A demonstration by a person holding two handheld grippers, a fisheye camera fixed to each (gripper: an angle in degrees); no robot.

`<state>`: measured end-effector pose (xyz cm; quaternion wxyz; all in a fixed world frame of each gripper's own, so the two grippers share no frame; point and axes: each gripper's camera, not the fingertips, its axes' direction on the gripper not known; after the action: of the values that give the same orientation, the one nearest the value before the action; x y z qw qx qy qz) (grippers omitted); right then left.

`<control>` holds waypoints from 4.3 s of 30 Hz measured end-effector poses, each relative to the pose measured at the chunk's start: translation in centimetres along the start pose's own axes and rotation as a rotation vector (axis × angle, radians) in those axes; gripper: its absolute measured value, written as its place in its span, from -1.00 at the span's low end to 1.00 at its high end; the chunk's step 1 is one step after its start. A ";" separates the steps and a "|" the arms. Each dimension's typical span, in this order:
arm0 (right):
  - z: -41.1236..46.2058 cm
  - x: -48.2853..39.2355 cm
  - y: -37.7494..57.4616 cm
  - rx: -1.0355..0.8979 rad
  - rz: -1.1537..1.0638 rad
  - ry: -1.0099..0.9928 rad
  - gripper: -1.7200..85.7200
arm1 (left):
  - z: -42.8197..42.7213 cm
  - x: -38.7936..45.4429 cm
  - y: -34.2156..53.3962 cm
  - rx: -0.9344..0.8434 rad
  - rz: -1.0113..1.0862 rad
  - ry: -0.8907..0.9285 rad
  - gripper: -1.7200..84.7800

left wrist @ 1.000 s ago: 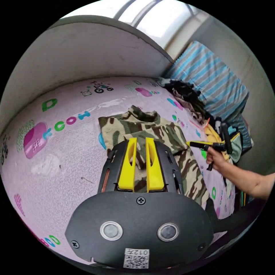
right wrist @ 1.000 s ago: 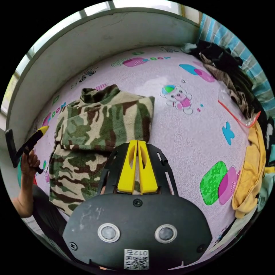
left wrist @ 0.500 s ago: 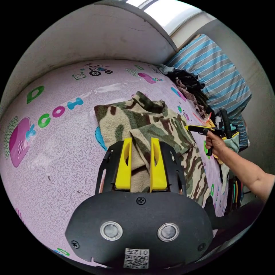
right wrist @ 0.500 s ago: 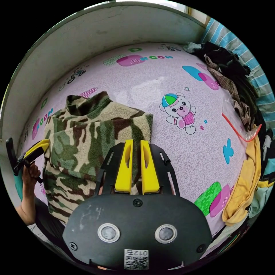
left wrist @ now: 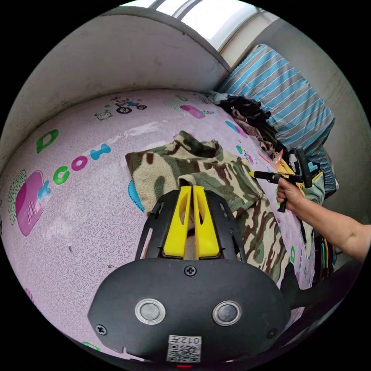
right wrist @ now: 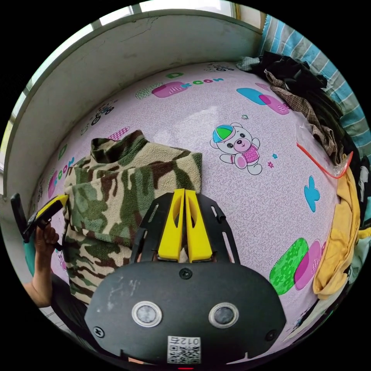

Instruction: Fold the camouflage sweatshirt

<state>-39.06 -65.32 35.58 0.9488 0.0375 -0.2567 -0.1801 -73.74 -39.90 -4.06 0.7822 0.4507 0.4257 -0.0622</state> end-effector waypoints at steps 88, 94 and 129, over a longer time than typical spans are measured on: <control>-0.9 -6.0 11.8 -0.347 -0.298 -0.079 -0.98 | 10.4 11.8 10.0 -0.623 0.308 -0.159 -0.95; 0.6 -6.7 14.5 -0.488 -0.410 -0.133 -0.98 | 12.1 11.9 11.8 -0.825 0.324 -0.082 -0.95; 3.7 8.6 19.8 -0.722 -0.121 -0.405 -0.79 | 13.1 3.8 11.7 -1.243 -0.094 0.152 -0.70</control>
<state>-27.64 -49.89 46.10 0.8193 -0.3185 -0.3557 -0.3174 -57.74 -41.95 3.86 0.8621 -0.1045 0.4561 0.1946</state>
